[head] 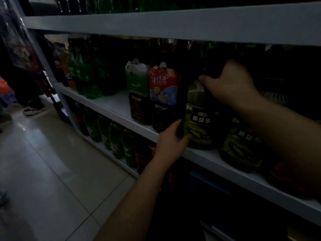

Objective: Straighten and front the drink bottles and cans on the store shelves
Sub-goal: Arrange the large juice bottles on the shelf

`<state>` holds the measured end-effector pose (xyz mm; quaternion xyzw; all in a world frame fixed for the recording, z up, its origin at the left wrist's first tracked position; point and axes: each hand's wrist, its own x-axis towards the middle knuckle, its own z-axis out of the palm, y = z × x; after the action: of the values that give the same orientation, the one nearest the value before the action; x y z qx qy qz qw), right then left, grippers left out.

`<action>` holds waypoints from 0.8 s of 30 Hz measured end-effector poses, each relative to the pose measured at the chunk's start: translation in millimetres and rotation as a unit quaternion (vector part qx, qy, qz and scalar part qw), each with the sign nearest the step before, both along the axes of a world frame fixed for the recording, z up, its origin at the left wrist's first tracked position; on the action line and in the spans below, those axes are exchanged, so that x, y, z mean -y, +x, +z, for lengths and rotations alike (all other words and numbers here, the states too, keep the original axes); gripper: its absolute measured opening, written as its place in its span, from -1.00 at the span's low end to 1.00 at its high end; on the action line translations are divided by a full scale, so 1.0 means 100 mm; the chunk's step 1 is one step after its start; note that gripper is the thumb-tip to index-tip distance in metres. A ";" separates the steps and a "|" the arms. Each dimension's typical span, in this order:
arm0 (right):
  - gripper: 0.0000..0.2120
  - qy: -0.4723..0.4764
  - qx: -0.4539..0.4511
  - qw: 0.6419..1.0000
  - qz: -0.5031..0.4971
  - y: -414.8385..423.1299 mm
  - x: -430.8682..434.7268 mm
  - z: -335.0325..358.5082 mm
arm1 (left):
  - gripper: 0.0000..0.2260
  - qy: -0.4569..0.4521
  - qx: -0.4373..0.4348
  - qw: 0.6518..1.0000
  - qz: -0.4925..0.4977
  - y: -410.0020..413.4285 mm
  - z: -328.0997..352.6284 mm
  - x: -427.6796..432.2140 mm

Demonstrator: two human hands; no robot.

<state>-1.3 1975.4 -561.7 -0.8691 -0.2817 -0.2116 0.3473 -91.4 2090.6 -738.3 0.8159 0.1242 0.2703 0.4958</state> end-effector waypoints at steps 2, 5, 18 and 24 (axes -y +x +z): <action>-0.42 0.070 0.084 0.993 0.041 -0.17 0.01 -0.20 | -0.66 0.023 -0.017 0.998 0.055 -0.16 -0.11 -0.34; -0.36 0.061 0.170 0.976 0.121 -0.37 0.02 -0.60 | -0.81 -0.017 -0.039 0.990 0.134 -0.41 -0.32 -0.86; -0.46 -0.050 0.289 0.945 0.144 -0.29 -0.05 -1.12 | -0.81 -0.059 -0.117 0.976 0.176 -0.53 -0.72 -1.12; -0.46 -0.054 0.280 0.947 0.148 -0.29 -0.03 -1.11 | -0.78 -0.025 -0.069 0.988 0.133 -0.39 -0.42 -0.89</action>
<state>-30.5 1978.4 -672.7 -0.7408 -0.5042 -0.3768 0.2344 -130.4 2179.5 -780.4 0.7962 0.2720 0.2739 0.4658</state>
